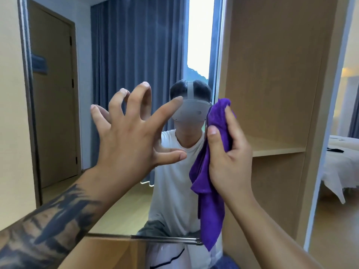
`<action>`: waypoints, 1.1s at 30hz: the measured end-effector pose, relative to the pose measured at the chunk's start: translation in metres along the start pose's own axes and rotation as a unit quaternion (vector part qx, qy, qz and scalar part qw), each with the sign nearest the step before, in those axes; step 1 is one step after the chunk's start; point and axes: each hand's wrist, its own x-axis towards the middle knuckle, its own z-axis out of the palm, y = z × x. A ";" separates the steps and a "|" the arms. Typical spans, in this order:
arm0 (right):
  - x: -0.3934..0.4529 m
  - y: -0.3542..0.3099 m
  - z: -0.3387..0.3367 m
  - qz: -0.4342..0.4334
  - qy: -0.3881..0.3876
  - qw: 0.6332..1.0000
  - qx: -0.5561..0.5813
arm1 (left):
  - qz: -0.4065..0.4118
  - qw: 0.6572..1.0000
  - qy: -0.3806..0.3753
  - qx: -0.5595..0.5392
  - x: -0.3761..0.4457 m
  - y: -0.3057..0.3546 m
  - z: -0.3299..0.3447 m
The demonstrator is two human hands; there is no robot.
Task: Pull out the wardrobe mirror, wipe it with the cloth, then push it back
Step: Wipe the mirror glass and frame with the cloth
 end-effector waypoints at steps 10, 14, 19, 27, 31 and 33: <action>0.053 -0.040 0.008 0.006 0.025 1.000 -0.012 | 0.070 0.995 0.066 0.027 0.103 -0.002 -0.052; 0.017 -0.042 0.004 0.037 0.003 0.997 -0.071 | 0.047 0.998 0.026 -0.025 0.101 0.002 -0.052; 0.054 -0.061 0.006 0.070 -0.026 0.992 -0.105 | 0.057 0.998 0.014 -0.026 0.102 0.003 -0.052; 0.060 -0.065 0.008 0.111 -0.047 0.982 -0.145 | 0.047 0.997 0.017 -0.065 0.093 0.014 -0.041; 0.012 -0.067 -0.005 0.248 -0.109 0.942 -0.197 | 0.040 0.998 -0.010 -0.045 0.093 0.016 -0.040; 0.023 -0.078 -0.003 0.278 -0.111 0.932 -0.203 | 0.033 0.998 -0.023 -0.039 0.091 0.018 -0.041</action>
